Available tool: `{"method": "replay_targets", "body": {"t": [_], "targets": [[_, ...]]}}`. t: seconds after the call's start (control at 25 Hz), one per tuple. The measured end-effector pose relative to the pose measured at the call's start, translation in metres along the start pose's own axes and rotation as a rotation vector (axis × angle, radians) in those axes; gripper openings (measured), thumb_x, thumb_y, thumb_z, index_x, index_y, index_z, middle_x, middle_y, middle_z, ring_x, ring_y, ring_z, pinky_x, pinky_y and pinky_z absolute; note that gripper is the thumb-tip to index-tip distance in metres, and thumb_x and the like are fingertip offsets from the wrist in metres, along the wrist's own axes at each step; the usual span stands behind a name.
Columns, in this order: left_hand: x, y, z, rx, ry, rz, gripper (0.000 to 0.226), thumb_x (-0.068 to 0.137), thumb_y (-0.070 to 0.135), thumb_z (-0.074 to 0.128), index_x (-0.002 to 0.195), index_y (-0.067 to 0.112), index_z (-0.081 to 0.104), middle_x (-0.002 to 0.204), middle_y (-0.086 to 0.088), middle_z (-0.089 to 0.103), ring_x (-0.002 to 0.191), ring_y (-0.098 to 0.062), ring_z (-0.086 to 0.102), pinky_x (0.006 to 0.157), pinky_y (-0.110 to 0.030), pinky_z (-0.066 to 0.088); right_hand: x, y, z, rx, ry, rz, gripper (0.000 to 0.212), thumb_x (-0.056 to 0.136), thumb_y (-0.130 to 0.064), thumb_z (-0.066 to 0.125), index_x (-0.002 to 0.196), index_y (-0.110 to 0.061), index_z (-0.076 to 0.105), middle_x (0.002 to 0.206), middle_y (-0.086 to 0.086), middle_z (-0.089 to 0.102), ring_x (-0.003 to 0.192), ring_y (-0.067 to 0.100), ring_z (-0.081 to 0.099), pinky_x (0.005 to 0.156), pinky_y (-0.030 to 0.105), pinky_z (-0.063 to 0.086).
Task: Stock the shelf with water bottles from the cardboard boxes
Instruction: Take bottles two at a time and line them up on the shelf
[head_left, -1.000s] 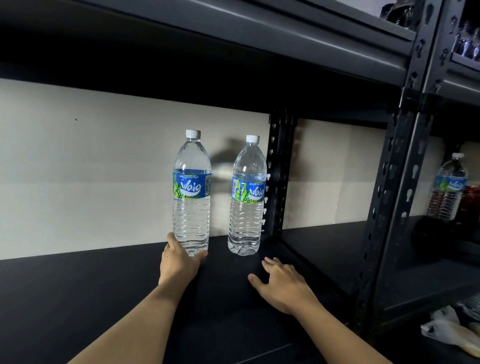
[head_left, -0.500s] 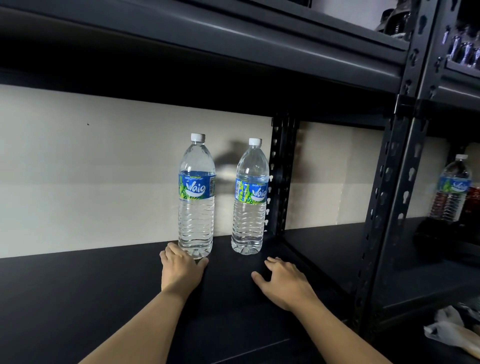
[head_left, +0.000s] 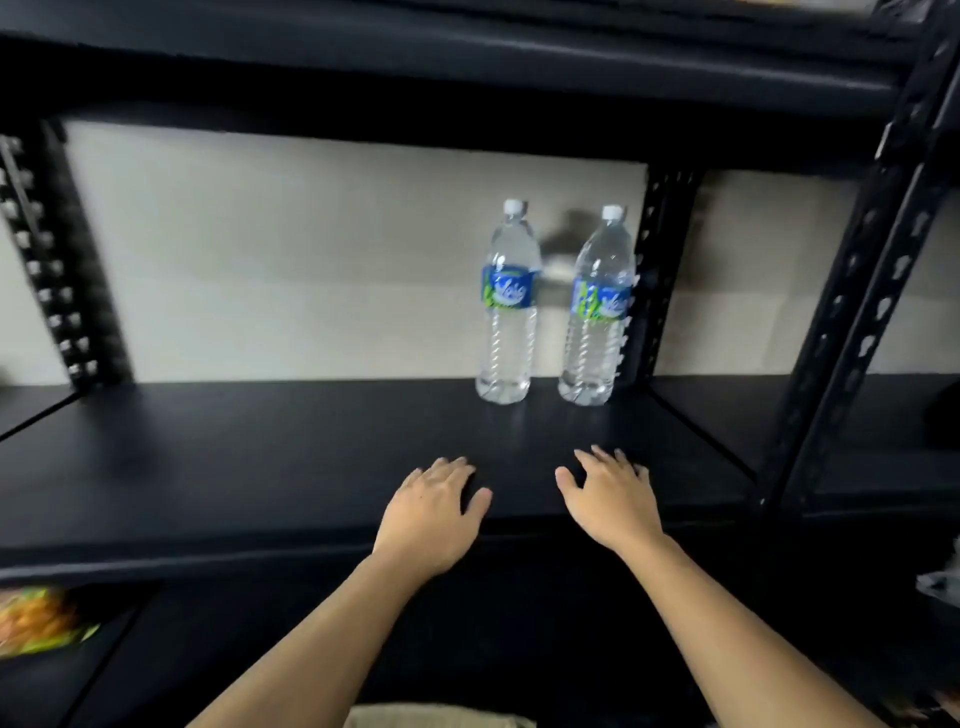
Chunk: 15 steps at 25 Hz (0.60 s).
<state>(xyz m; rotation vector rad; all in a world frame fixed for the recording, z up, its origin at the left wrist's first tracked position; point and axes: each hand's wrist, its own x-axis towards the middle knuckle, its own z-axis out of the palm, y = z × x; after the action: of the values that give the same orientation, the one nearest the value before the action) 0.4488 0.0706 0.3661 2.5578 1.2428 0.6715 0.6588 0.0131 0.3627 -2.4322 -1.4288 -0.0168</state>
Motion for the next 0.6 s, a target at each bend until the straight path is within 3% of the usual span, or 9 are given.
{"method": "replay_targets", "body": {"t": [0.08, 0.12, 0.2, 0.24, 0.32, 0.4, 0.52, 0.6], "targets": [[-0.058, -0.016, -0.002, -0.042, 0.065, 0.136, 0.052, 0.102, 0.041, 0.046, 0.151, 0.027, 0.039, 0.159, 0.017, 0.030, 0.150, 0.000, 0.015, 0.120, -0.013, 0.001, -0.050, -0.024, 0.016, 0.064, 0.124, -0.153, 0.054, 0.103, -0.046, 0.037, 0.150, -0.020, 0.042, 0.160, 0.001, 0.033, 0.151, 0.022, 0.019, 0.121, 0.042, 0.015], [-0.092, -0.024, -0.002, -0.106, 0.058, 0.122, 0.051, 0.100, 0.037, 0.053, 0.148, 0.030, 0.041, 0.155, 0.022, 0.032, 0.146, 0.005, 0.019, 0.116, -0.006, 0.002, -0.079, -0.036, 0.024, 0.146, 0.185, -0.222, 0.051, 0.102, -0.041, 0.043, 0.148, -0.020, 0.045, 0.159, 0.000, 0.034, 0.151, 0.021, 0.020, 0.120, 0.041, 0.021], [-0.160, -0.048, 0.012, -0.277, 0.072, -0.076, 0.047, 0.096, 0.028, 0.061, 0.141, 0.031, 0.049, 0.139, 0.024, 0.045, 0.130, 0.009, 0.037, 0.106, 0.000, 0.020, -0.135, -0.053, 0.045, 0.317, 0.235, -0.288, 0.044, 0.097, -0.031, 0.056, 0.139, -0.020, 0.054, 0.151, -0.003, 0.043, 0.144, 0.019, 0.035, 0.107, 0.036, 0.041], [-0.190, -0.061, 0.025, -0.338, 0.105, -0.222, 0.043, 0.094, 0.025, 0.064, 0.136, 0.029, 0.053, 0.130, 0.021, 0.052, 0.123, 0.005, 0.046, 0.104, -0.006, 0.031, -0.156, -0.058, 0.058, 0.348, 0.203, -0.304, 0.039, 0.095, -0.028, 0.059, 0.134, -0.021, 0.058, 0.143, -0.005, 0.050, 0.132, 0.018, 0.048, 0.095, 0.032, 0.048], [-0.246, -0.084, 0.057, -0.411, 0.133, -0.548, 0.035, 0.091, 0.019, 0.069, 0.124, 0.022, 0.059, 0.117, 0.012, 0.063, 0.113, -0.009, 0.059, 0.095, -0.020, 0.045, -0.188, -0.064, 0.092, 0.319, 0.015, -0.310, 0.037, 0.092, -0.029, 0.060, 0.130, -0.028, 0.058, 0.128, -0.010, 0.057, 0.108, 0.013, 0.062, 0.080, 0.031, 0.053], [-0.284, -0.098, 0.088, -0.499, 0.087, -0.853, 0.034, 0.089, 0.019, 0.070, 0.121, 0.016, 0.057, 0.111, 0.002, 0.066, 0.106, -0.017, 0.063, 0.086, -0.024, 0.045, -0.202, -0.065, 0.124, 0.222, -0.257, -0.307, 0.045, 0.091, -0.037, 0.057, 0.135, -0.036, 0.048, 0.126, -0.013, 0.058, 0.102, 0.013, 0.063, 0.082, 0.035, 0.053], [-0.315, -0.103, 0.128, -0.519, -0.012, -1.114, 0.053, 0.089, 0.026, 0.070, 0.134, 0.009, 0.047, 0.126, -0.010, 0.061, 0.116, -0.026, 0.058, 0.098, -0.035, 0.046, -0.211, -0.064, 0.168, 0.060, -0.655, -0.349, 0.057, 0.093, -0.043, 0.058, 0.146, -0.038, 0.036, 0.140, -0.009, 0.052, 0.121, 0.017, 0.055, 0.096, 0.034, 0.045], [-0.323, -0.099, 0.153, -0.540, -0.110, -1.237, 0.070, 0.089, 0.029, 0.071, 0.143, 0.004, 0.035, 0.132, -0.016, 0.056, 0.125, -0.031, 0.054, 0.101, -0.035, 0.043, -0.215, -0.062, 0.196, 0.006, -0.792, -0.341, 0.065, 0.092, -0.045, 0.061, 0.149, -0.036, 0.032, 0.149, -0.004, 0.045, 0.134, 0.020, 0.045, 0.105, 0.036, 0.040]]}}
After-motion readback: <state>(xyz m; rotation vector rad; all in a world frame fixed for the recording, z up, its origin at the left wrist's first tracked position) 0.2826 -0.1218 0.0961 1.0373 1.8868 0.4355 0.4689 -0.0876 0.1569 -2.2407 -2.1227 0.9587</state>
